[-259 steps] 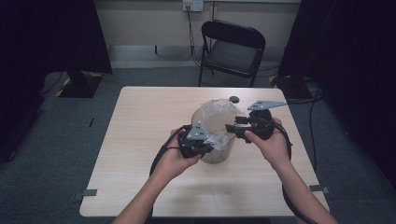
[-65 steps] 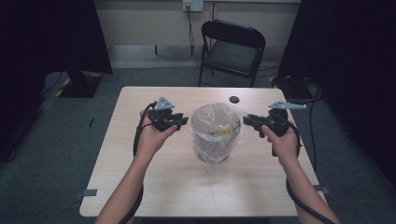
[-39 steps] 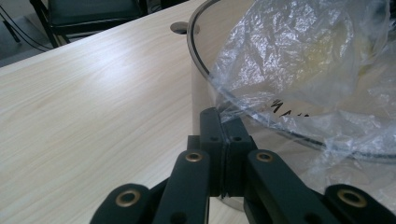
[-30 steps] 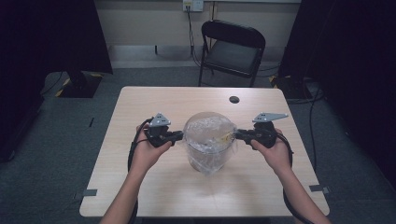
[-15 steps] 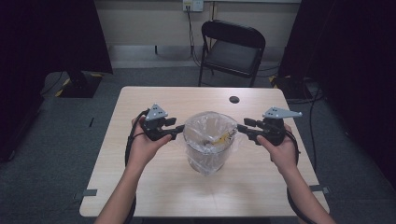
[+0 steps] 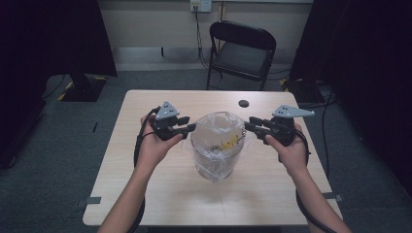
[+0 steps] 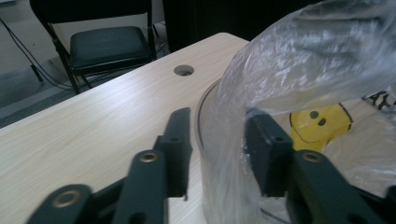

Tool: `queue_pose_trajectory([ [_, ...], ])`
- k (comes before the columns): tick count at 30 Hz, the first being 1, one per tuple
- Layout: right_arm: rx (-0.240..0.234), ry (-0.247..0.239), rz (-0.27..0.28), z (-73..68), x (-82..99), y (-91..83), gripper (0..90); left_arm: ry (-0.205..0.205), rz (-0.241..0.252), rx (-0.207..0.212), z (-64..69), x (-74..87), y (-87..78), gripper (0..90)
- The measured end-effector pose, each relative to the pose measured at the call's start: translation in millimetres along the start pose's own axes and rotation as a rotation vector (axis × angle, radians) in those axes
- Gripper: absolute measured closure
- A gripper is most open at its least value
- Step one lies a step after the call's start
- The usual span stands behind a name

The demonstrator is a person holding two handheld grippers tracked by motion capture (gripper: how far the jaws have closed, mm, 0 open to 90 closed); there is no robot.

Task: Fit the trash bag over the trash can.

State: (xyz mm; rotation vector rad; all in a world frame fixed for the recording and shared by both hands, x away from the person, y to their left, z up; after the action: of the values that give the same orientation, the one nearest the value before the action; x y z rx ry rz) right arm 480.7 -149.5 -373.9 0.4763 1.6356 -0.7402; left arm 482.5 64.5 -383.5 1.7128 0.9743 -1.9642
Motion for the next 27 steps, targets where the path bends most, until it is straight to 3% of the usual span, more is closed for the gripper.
queue_pose_trajectory([
  [2,-0.013,-0.006,-0.017,-0.9,1.0,2.2,84.6,-0.016,-0.020,0.005,-0.2,2.3,1.1,75.2],
  [6,-0.016,0.013,-0.045,3.5,4.3,9.1,89.8,-0.046,-0.025,-0.013,-8.3,7.1,6.0,85.8],
  [10,0.005,0.048,-0.065,14.3,12.1,17.9,90.0,-0.106,-0.038,-0.037,-19.4,17.5,13.6,86.6],
  [12,0.017,0.066,-0.074,21.5,18.5,23.2,90.0,-0.112,-0.058,-0.047,-24.9,24.8,17.2,86.3],
  [18,0.019,0.079,-0.131,29.4,45.2,41.0,90.0,-0.162,-0.090,-0.032,-30.4,44.7,27.2,85.4],
  [24,-0.005,0.123,-0.132,28.0,53.9,51.3,90.0,-0.167,-0.106,-0.005,-23.5,53.9,36.4,86.1],
  [27,-0.007,0.119,-0.135,25.0,55.9,54.4,90.0,-0.136,-0.116,-0.009,-20.2,56.9,38.2,88.8],
])
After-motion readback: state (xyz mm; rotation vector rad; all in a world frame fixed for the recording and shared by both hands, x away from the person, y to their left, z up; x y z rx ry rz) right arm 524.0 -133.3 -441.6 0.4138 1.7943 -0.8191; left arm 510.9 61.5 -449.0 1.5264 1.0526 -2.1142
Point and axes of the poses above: each handheld gripper's, and its own axes: y roughly forward along the jaws, x roughly out of its underside, z roughly to its right, the point moved 10 cm from there along y, roughly forward along the jaws, and after that the axes turned 11 degrees about z, right-handed, at the moved point
